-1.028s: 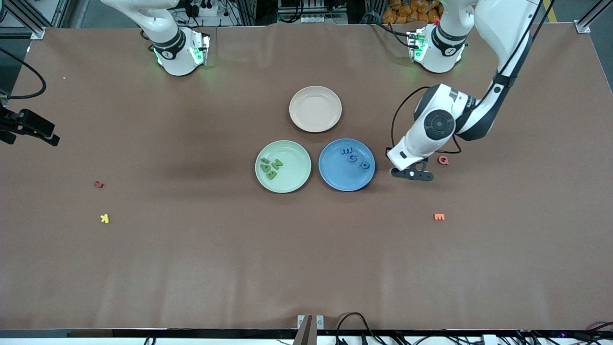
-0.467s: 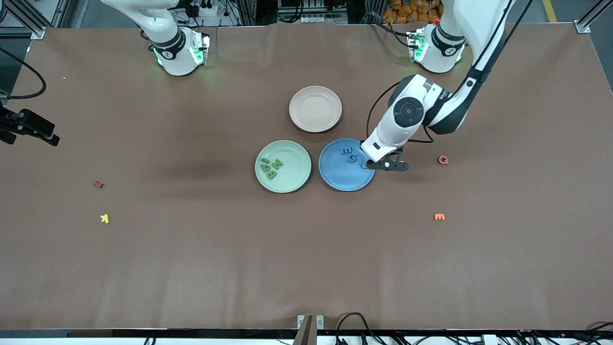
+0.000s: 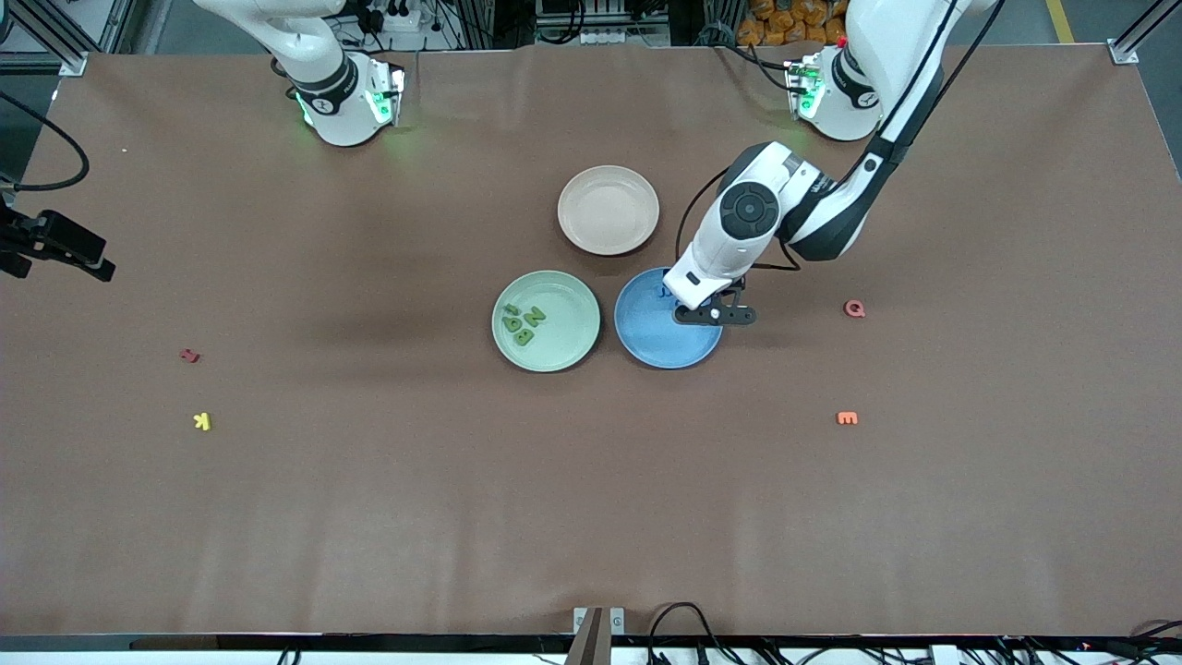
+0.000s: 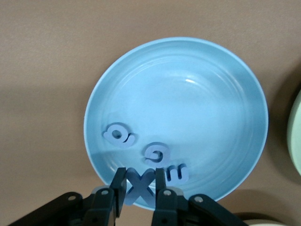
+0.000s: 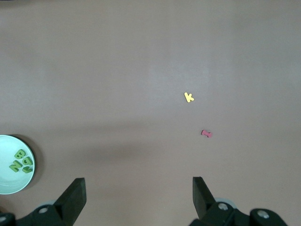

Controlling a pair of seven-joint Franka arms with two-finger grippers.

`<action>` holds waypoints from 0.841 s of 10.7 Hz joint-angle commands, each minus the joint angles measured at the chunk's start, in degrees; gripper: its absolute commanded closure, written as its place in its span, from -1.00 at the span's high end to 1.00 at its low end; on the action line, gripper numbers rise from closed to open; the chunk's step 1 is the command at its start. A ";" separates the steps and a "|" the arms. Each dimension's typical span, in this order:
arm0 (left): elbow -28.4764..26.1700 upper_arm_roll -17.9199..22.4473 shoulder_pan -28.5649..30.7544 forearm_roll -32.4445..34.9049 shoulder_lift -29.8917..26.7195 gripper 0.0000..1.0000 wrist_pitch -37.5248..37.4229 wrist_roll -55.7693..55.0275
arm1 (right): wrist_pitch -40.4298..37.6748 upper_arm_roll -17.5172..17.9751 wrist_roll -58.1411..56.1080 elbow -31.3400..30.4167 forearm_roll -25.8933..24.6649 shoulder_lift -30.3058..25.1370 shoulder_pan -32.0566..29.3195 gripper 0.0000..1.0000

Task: Sort letters by color into matching plates
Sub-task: 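Lower the X onto the blue plate and open the left gripper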

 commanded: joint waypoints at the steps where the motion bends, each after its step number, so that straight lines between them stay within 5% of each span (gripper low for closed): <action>1: 4.04 0.64 -1.29 -1.03 2.94 -1.00 -1.21 -0.59 | 0.38 -0.24 -0.54 -1.38 0.44 -1.21 0.29 1.00; 2: 4.57 0.64 -1.29 -1.03 3.38 -1.00 -1.21 -0.59 | 0.38 -0.24 -0.54 -1.38 0.44 -1.21 0.29 1.00; 4: 5.97 0.81 -2.17 -0.59 4.44 -0.04 -1.29 -0.41 | 0.38 -0.24 -0.45 -1.38 0.44 -1.21 0.29 1.00; 5: 6.15 0.82 -2.26 -0.50 4.44 0.67 -1.21 -0.41 | 0.38 -0.24 -0.45 -1.38 0.44 -1.21 0.29 1.00; 6: 6.33 0.90 -2.52 0.02 4.35 1.00 -1.21 0.20 | 0.38 -0.24 -0.45 -1.38 0.44 -1.21 0.29 1.00; 9: 8.17 1.69 -3.14 2.74 3.74 1.00 -1.29 1.08 | 0.38 -0.24 -0.54 -1.38 0.44 -1.21 0.29 1.00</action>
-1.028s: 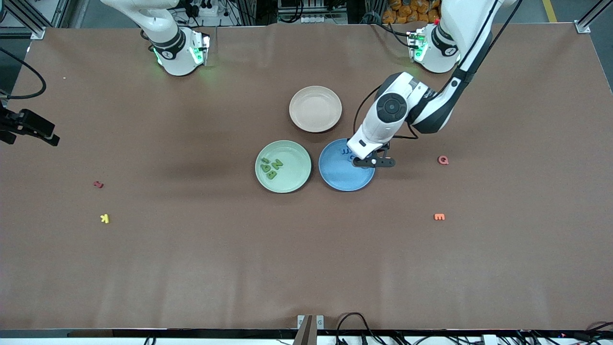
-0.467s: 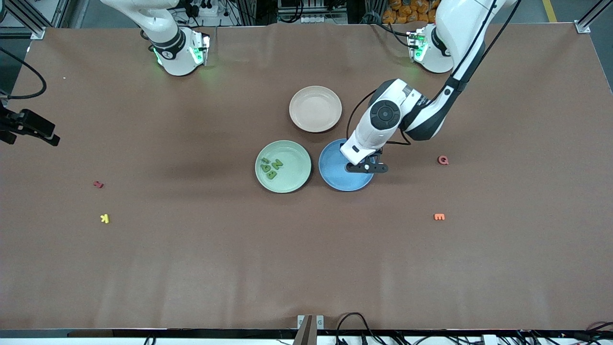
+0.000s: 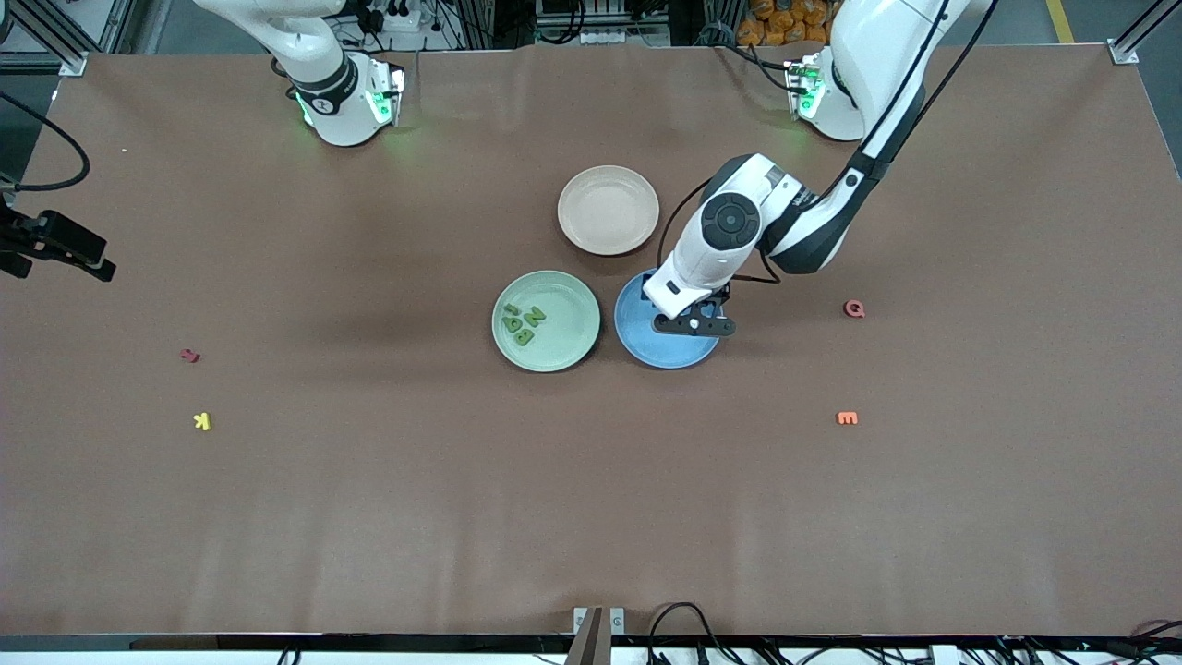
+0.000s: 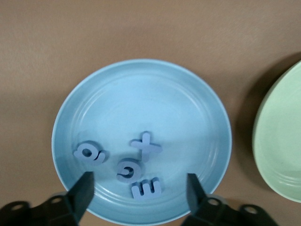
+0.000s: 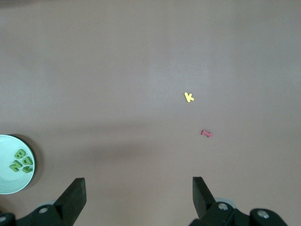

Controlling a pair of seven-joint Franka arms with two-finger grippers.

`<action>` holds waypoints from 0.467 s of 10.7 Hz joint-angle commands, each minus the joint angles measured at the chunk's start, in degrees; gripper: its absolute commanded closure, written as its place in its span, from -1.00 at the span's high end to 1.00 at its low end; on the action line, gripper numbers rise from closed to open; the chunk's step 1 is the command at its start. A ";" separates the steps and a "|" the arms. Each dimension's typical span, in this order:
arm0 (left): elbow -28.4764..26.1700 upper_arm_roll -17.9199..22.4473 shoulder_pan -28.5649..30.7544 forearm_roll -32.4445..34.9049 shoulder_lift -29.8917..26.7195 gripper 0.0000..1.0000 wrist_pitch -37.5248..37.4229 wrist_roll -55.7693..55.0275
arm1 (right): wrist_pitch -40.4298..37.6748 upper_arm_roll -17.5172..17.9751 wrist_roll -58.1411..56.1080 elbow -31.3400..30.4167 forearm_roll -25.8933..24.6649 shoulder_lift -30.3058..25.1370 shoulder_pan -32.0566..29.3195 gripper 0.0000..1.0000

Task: Sort letters by color into matching plates
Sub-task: 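Lower the X onto the blue plate and open the left gripper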

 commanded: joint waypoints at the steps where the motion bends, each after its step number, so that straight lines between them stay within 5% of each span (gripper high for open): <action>1: 2.58 1.50 -1.02 4.30 -0.78 1.00 -1.29 2.07 | 0.38 -0.24 -0.53 -1.35 0.44 -1.21 0.27 1.00; 5: 3.02 3.08 -0.50 6.59 -3.15 1.00 -4.26 7.86 | 0.38 -0.24 -0.45 -1.35 0.44 -1.12 0.27 1.00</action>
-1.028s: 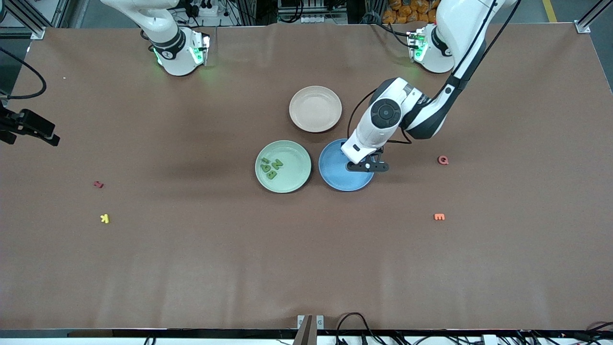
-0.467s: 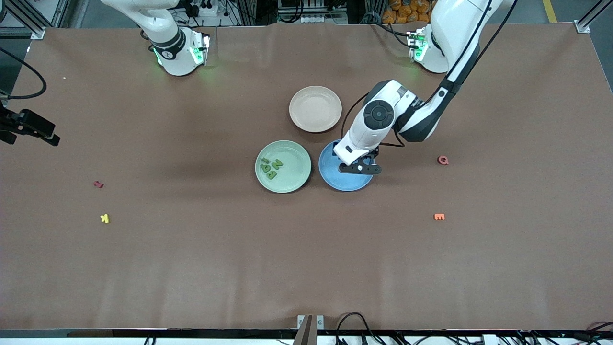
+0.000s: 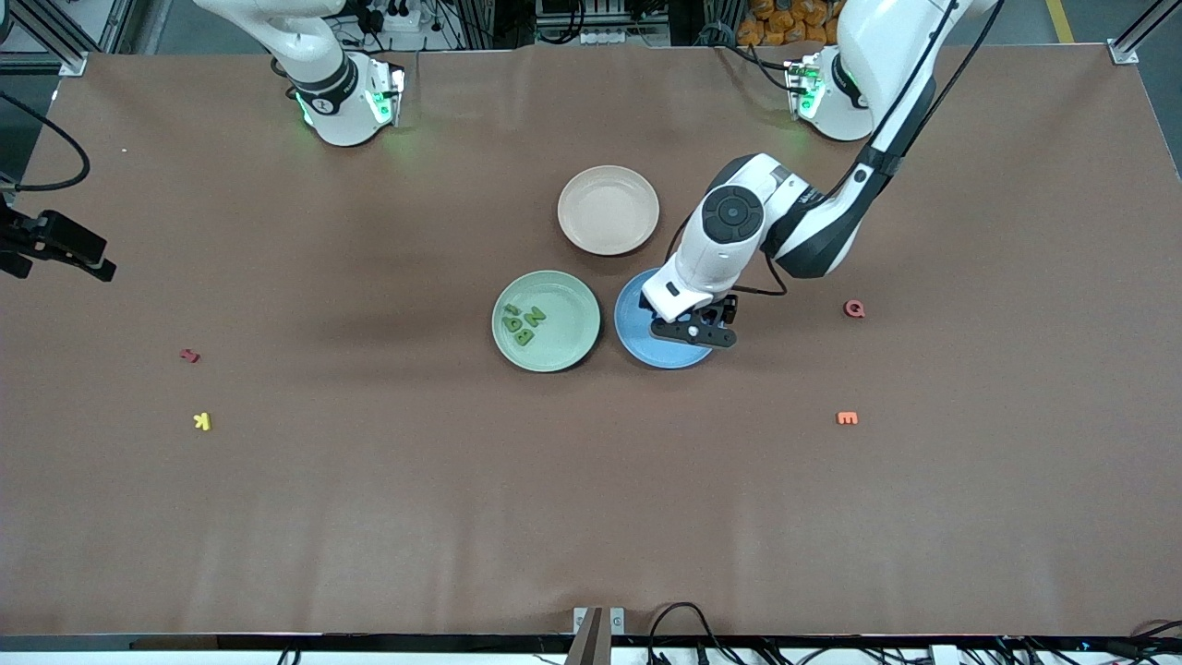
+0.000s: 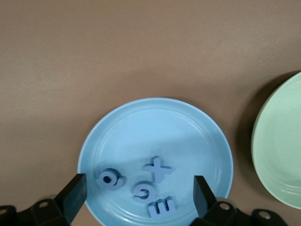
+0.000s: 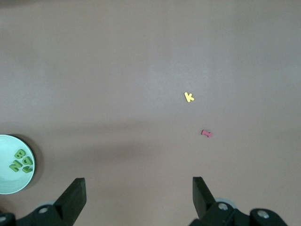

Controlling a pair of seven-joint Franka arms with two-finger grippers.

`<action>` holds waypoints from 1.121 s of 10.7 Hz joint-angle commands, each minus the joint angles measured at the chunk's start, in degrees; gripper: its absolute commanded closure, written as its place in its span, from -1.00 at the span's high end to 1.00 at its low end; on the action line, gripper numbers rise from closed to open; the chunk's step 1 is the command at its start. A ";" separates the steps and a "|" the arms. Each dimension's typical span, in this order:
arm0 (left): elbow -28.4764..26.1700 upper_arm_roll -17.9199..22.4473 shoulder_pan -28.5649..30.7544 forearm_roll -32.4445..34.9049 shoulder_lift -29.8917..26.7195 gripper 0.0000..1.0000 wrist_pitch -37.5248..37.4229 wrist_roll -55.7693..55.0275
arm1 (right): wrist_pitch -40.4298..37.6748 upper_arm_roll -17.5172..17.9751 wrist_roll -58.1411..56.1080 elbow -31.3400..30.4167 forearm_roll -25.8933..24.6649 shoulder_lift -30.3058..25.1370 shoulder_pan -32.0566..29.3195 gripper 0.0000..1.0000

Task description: Sort letters by color into matching plates

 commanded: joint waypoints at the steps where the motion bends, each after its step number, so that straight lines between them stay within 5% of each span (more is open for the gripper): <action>1: 0.07 3.88 -0.17 1.96 -3.55 1.00 -3.89 7.43 | 0.47 -0.24 -0.44 -1.33 0.44 -1.12 0.26 1.00; 3: -0.20 7.93 0.00 1.62 -6.10 1.00 -4.85 13.76 | 0.47 -0.24 -0.44 -1.33 0.44 -1.03 0.35 1.00; 12: 0.16 12.69 7.90 -1.61 -19.02 1.00 -11.80 35.05 | 0.47 -0.24 -0.36 -1.41 0.44 -0.86 0.70 1.00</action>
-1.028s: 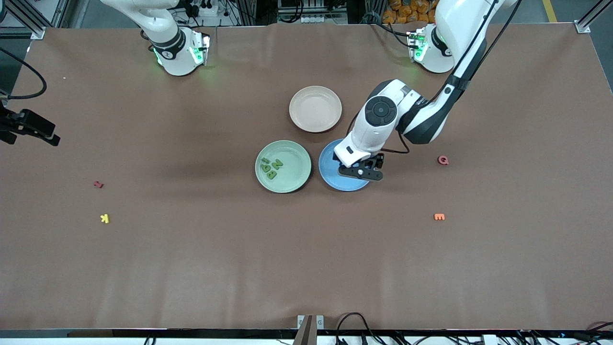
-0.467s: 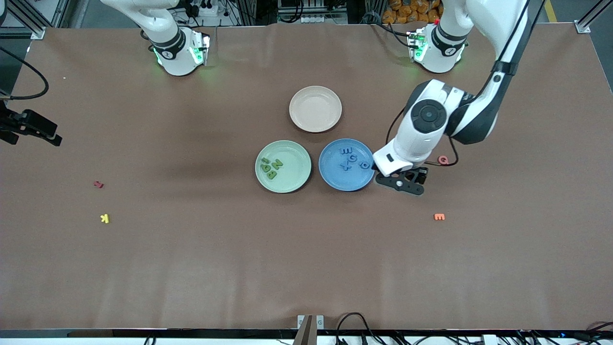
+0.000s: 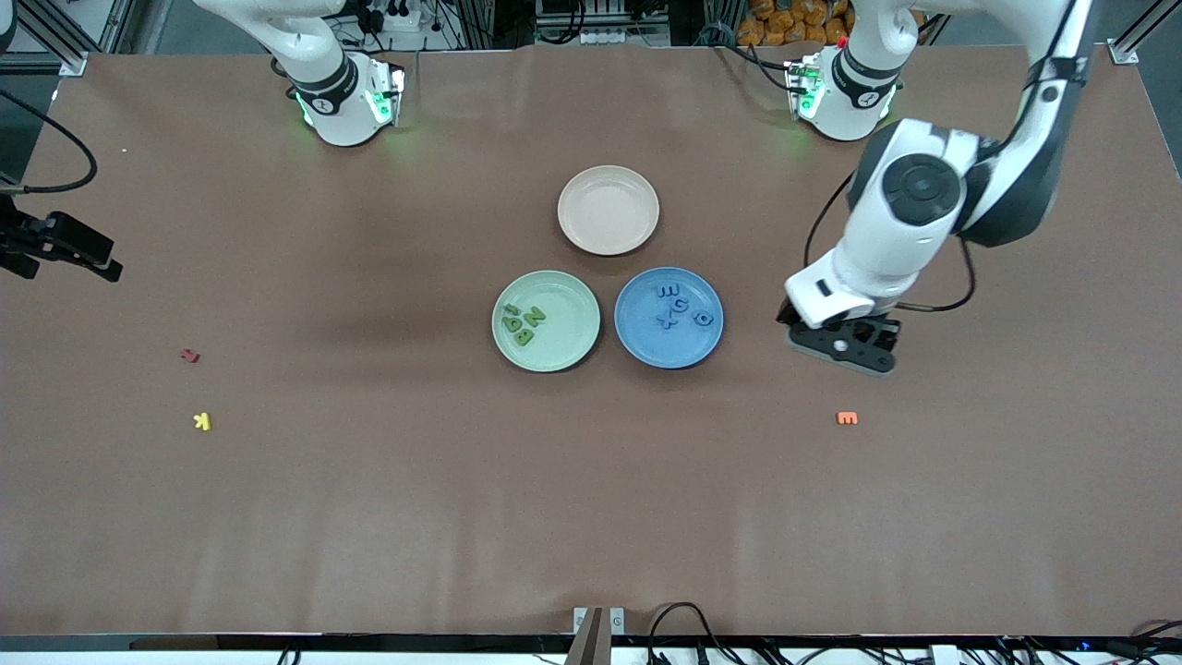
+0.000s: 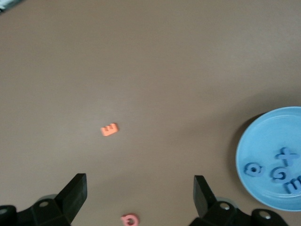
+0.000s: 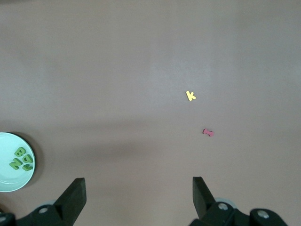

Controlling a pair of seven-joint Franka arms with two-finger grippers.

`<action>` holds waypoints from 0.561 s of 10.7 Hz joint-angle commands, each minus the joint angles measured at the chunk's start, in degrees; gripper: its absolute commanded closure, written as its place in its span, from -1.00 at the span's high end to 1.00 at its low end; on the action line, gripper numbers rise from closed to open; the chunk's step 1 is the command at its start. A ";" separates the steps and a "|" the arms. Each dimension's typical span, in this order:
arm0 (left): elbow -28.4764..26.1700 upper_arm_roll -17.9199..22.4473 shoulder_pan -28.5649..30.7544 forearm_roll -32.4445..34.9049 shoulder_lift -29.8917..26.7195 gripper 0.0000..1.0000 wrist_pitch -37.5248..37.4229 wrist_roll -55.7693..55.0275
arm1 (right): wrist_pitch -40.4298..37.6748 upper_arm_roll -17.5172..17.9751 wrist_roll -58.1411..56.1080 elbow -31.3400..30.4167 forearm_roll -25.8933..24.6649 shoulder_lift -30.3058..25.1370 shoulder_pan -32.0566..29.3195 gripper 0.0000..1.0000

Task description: Sort letters by color into matching plates

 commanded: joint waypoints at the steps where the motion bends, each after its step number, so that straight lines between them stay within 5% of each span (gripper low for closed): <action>1: -0.18 0.30 4.80 -6.10 -5.16 1.00 -2.77 5.94 | 0.47 -0.25 -0.36 -0.95 0.44 -0.86 0.32 1.00; 6: 12.91 0.57 8.85 -8.24 -5.34 1.00 -17.63 8.68 | 0.38 -0.16 -0.36 -0.95 0.44 -0.86 0.32 1.00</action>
